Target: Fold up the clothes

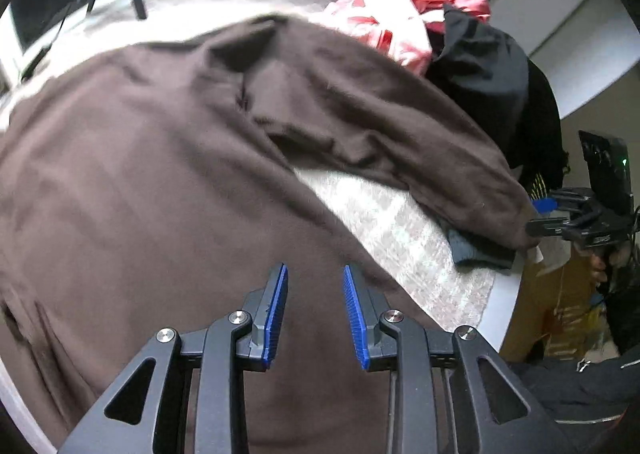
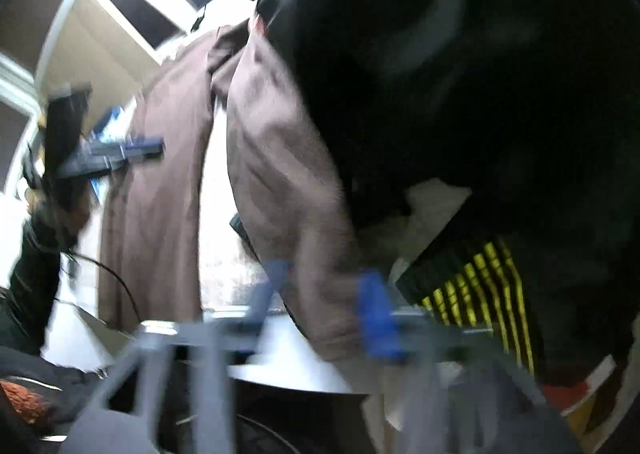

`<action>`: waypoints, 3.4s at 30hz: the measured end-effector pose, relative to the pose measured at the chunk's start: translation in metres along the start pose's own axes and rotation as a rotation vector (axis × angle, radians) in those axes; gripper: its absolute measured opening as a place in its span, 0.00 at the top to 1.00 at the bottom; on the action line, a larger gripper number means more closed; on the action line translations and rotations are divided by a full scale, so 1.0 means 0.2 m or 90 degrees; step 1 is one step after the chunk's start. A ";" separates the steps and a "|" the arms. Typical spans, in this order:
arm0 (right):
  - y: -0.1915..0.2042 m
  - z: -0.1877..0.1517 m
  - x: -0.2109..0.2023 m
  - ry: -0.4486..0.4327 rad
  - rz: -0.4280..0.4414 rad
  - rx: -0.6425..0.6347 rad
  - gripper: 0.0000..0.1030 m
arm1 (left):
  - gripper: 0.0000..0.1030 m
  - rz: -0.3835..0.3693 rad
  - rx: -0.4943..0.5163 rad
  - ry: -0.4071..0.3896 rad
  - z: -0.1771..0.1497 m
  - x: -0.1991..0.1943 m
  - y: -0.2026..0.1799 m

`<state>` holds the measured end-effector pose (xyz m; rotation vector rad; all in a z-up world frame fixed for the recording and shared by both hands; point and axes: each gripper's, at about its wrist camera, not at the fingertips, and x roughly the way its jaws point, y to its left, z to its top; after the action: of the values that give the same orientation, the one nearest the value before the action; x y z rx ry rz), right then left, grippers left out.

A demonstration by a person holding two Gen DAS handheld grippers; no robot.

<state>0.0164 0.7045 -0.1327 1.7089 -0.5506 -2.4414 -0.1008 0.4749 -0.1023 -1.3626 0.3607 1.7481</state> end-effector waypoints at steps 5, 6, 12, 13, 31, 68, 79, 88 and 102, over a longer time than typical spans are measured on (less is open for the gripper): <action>0.07 0.12 -0.26 -0.068 -0.095 -0.053 0.93 | 0.70 0.027 -0.002 -0.052 0.15 -0.04 0.14; 0.08 0.16 -0.34 -0.083 -0.116 -0.059 0.93 | 0.70 0.026 -0.004 -0.057 0.18 -0.04 0.17; 0.08 0.43 -0.70 -0.161 -0.251 -0.116 0.93 | 0.70 0.046 0.021 -0.009 0.28 0.16 0.26; 0.07 0.45 -0.69 -0.154 -0.256 -0.118 0.93 | 0.70 0.041 0.022 0.001 0.28 0.19 0.27; -0.06 0.00 -0.32 -0.008 -0.166 -0.049 0.82 | 0.53 0.051 0.287 0.001 0.82 0.09 -0.10; -0.38 -0.05 -0.31 -0.094 0.106 0.185 0.97 | 0.70 0.093 0.383 0.108 0.69 0.25 -0.20; -0.58 0.17 -0.80 -0.264 0.019 0.254 0.96 | 0.70 0.072 0.383 0.082 0.67 0.21 -0.19; -0.50 0.00 -0.77 -0.198 -0.007 0.205 0.55 | 0.68 0.080 0.380 0.074 0.68 0.19 -0.11; -0.07 -0.21 -0.49 -0.146 -0.067 0.009 0.52 | 0.58 0.022 0.474 0.101 0.45 0.16 -0.39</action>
<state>0.0919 0.7375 -0.0629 1.5091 -0.5142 -2.7343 -0.0996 0.5965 -0.0780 -0.9416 1.0113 1.3190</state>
